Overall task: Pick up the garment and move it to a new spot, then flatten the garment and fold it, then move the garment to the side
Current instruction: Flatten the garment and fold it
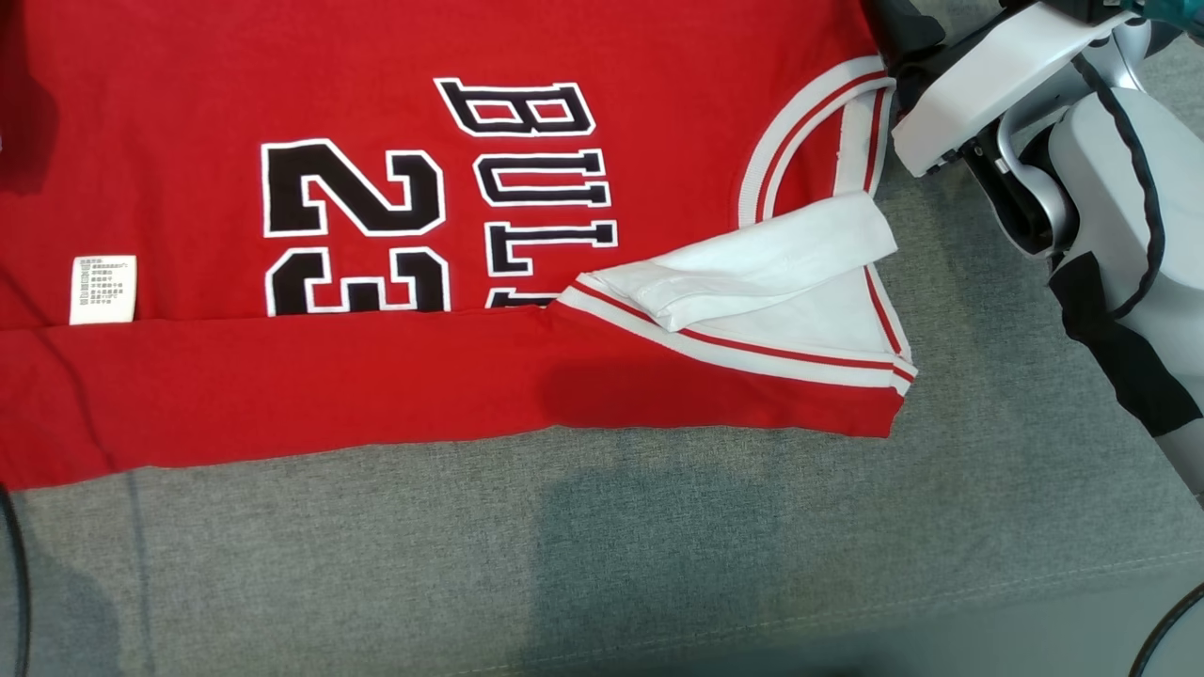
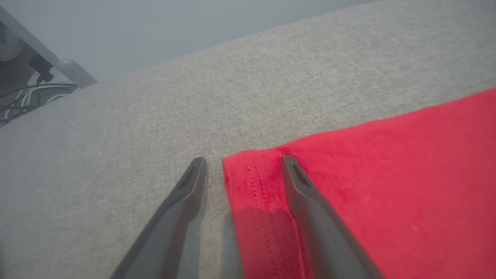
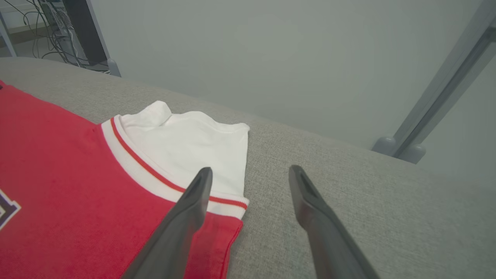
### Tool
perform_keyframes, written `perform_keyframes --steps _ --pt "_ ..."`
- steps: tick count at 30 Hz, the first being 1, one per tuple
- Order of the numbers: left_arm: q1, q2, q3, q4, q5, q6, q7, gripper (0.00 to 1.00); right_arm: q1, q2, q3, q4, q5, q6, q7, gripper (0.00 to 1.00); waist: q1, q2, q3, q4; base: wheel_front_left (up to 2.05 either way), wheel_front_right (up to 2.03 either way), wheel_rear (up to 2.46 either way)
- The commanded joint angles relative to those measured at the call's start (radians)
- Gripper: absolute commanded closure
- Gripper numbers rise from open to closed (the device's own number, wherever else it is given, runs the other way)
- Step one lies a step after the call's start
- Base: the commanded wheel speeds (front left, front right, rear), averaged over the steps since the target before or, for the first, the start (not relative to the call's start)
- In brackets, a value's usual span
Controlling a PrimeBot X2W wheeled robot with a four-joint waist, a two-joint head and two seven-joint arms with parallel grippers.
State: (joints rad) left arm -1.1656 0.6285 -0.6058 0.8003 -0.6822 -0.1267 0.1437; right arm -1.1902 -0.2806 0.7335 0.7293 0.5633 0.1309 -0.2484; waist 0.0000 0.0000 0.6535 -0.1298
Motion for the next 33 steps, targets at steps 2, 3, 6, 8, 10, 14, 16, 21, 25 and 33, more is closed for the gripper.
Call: perform_keyframes --steps 2,3,6,8,10,14,16,21,25,33 --pt "-0.043 0.067 0.021 0.000 -0.043 -0.004 0.016 0.00 0.009 0.006 0.010 -0.026 0.011 0.000 -0.013 0.00 0.0000 0.0000 0.010 -0.010 0.00 0.00 0.00" --pt "-0.047 0.070 0.017 0.002 -0.054 -0.004 0.021 0.00 0.008 0.007 0.010 -0.029 0.012 0.000 -0.013 0.00 0.0000 0.0000 0.013 -0.012 0.00 0.00 0.00" --pt "-0.055 0.078 -0.004 0.007 -0.080 -0.004 0.039 0.00 0.008 0.006 0.012 -0.040 0.016 0.000 -0.013 0.00 0.0000 0.0000 0.020 -0.015 0.00 0.00 0.00" --pt "-0.058 0.078 -0.009 0.006 -0.105 -0.004 0.037 0.00 0.007 0.003 0.012 -0.045 0.017 0.000 -0.013 0.00 0.0000 0.0000 0.023 -0.013 0.00 0.00 0.00" --pt "-0.060 0.073 -0.009 0.005 -0.133 -0.004 0.027 0.38 0.003 -0.001 0.010 -0.047 0.018 0.000 -0.013 0.00 0.0000 0.0000 0.025 -0.008 0.00 0.00 0.00" --pt "-0.058 0.067 -0.043 -0.021 -0.173 -0.004 0.037 1.00 -0.020 -0.014 0.012 -0.044 0.015 0.000 -0.013 0.00 0.0000 0.0000 0.030 0.012 0.00 0.00 0.00" --pt "-0.059 0.070 -0.060 -0.036 -0.189 -0.004 0.039 1.00 -0.037 -0.018 0.018 -0.041 0.014 0.000 -0.013 0.00 0.0000 0.0000 0.033 0.022 0.00 0.00 0.00" --pt "-0.061 0.071 -0.094 -0.068 -0.208 -0.004 0.003 1.00 -0.078 -0.018 0.031 -0.020 0.021 0.000 -0.009 0.00 0.0000 0.0000 0.034 0.043 0.00 0.00 0.00" --pt "-0.076 0.056 -0.131 -0.106 -0.215 -0.004 -0.060 1.00 -0.137 -0.012 0.034 0.032 0.045 0.000 0.028 0.00 0.0000 0.0000 0.039 0.079 0.00 0.00 0.00" --pt "-0.114 -0.015 -0.211 -0.184 -0.218 -0.004 -0.215 1.00 -0.242 -0.018 0.016 0.203 0.087 0.000 0.150 0.00 0.0000 0.0000 0.063 0.190 0.00 0.00 0.00"
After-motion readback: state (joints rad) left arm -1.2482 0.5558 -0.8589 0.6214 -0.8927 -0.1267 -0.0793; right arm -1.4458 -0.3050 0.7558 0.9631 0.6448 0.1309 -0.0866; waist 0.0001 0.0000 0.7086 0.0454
